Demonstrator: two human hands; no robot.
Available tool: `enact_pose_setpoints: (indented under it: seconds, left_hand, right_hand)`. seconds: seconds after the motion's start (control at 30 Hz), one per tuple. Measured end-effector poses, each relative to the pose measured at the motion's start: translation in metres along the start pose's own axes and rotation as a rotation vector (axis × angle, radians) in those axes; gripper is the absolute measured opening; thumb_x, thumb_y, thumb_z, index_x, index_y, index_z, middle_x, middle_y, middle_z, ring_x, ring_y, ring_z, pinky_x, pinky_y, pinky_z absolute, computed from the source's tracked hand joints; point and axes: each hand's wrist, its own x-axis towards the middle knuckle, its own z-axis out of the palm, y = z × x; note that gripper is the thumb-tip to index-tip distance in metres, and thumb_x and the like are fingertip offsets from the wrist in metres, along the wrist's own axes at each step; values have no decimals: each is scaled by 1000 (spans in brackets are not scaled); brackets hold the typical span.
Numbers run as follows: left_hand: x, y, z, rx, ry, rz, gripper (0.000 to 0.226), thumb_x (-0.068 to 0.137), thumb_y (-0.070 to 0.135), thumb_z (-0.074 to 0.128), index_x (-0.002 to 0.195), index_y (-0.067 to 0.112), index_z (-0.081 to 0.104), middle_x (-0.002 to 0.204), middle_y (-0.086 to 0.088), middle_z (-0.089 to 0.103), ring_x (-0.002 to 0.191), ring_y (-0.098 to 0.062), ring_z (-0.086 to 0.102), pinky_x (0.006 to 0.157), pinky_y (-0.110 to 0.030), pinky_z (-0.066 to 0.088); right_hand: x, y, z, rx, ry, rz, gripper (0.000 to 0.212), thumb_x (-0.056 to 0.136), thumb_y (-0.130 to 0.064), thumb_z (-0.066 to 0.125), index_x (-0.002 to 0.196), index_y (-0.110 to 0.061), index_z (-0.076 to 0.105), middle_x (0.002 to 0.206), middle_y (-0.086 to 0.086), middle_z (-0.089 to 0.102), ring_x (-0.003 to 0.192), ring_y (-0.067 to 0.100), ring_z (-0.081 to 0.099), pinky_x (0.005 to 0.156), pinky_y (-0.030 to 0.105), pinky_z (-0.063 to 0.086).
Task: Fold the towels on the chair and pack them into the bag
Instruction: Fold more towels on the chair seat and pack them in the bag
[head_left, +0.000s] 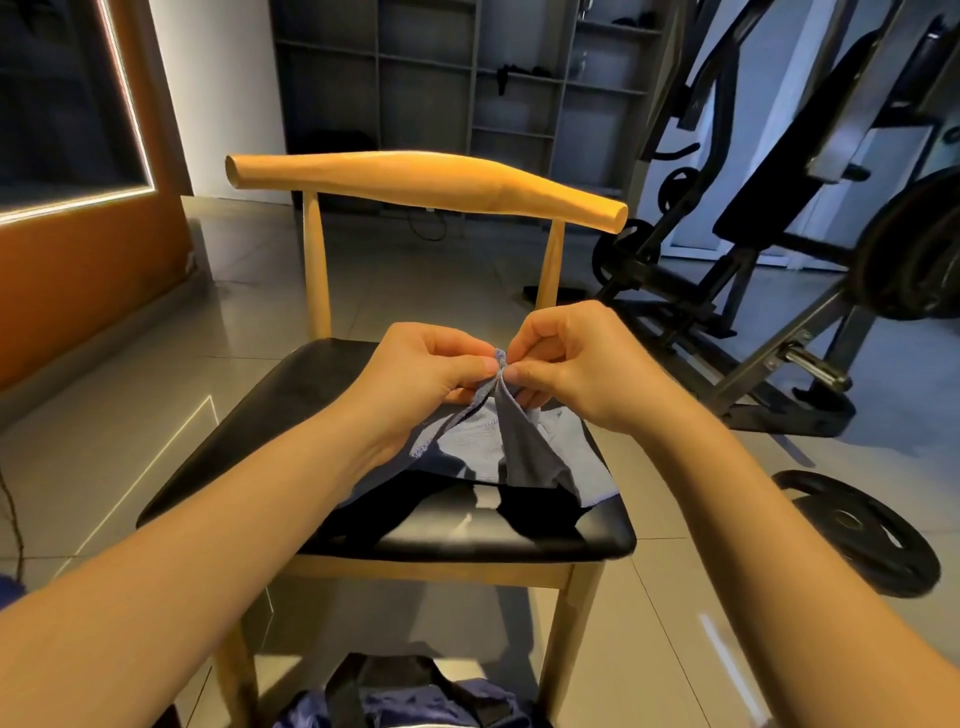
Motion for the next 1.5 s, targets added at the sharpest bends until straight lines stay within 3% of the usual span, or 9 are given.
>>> enact_pose_setpoints:
  seconds: [0.2, 0.5, 0.73, 0.93, 1.07, 1.17, 1.27, 1.37, 1.5]
  left_hand:
    - [0, -2, -3, 3, -10, 2, 8, 89, 4, 74, 90, 10, 80, 79, -6, 77, 66, -9, 69, 60, -17, 53]
    - [-1, -3, -2, -1, -44, -24, 10, 91, 1, 71, 98, 1, 79, 102, -33, 69, 81, -27, 60, 73, -33, 52]
    - [1, -5, -6, 62, -71, 31, 11, 92, 5, 71, 96, 7, 81, 93, -18, 76, 77, -17, 64, 69, -23, 54]
    - [1, -10, -2, 211, 17, 186, 5, 90, 12, 76, 92, 12, 80, 82, -6, 78, 71, -11, 68, 65, -22, 54]
    - [-2, -29, -3, 694, 47, 396, 7, 91, 25, 74, 87, 20, 75, 76, 5, 71, 74, -15, 66, 71, -35, 56]
    - [-5, -39, -8, 883, 71, 477, 8, 93, 26, 67, 88, 23, 72, 81, 6, 69, 74, -15, 60, 68, -34, 48]
    - [-9, -44, -10, 928, 96, 458, 9, 91, 25, 65, 94, 26, 73, 86, 7, 66, 78, -17, 59, 71, -38, 51]
    - [-14, -52, -2, 938, 148, 476, 9, 90, 19, 66, 93, 23, 73, 84, 7, 62, 79, -19, 57, 69, -38, 48]
    - [-23, -56, 31, 716, 124, 522, 8, 93, 16, 66, 88, 19, 70, 79, 8, 64, 76, -13, 58, 69, -36, 47]
  right_hand:
    - [4, 6, 10, -78, 149, -69, 4, 88, -11, 78, 85, -14, 77, 77, -1, 72, 68, 14, 72, 66, 36, 63]
    - [4, 7, 14, -61, 139, -85, 12, 90, -7, 74, 94, -16, 68, 80, -2, 70, 70, 14, 71, 68, 37, 63]
    - [4, 16, 14, -33, 48, -24, 10, 97, -27, 69, 101, -19, 73, 81, -2, 70, 69, 12, 65, 60, 26, 51]
    - [8, 19, 15, -22, 145, 7, 16, 95, -24, 69, 84, -13, 70, 72, -3, 63, 68, 19, 62, 66, 40, 56]
    - [14, 30, 5, 152, 383, 141, 18, 90, -13, 63, 76, -2, 66, 57, 6, 59, 53, 17, 55, 60, 37, 52]
    - [17, 50, -6, 380, 566, 384, 23, 94, -19, 64, 76, -6, 69, 66, 6, 61, 62, 16, 53, 60, 32, 47]
    - [21, 77, -9, 688, 633, 626, 14, 95, -22, 68, 89, -10, 72, 77, 3, 67, 70, 19, 60, 59, 26, 48]
    - [24, 99, -6, 938, 644, 692, 21, 96, -11, 66, 111, 3, 68, 102, 18, 73, 84, 27, 67, 80, 40, 61]
    - [20, 105, -8, 1029, 647, 711, 13, 100, -12, 60, 107, -1, 63, 92, 11, 67, 80, 24, 64, 87, 40, 56]
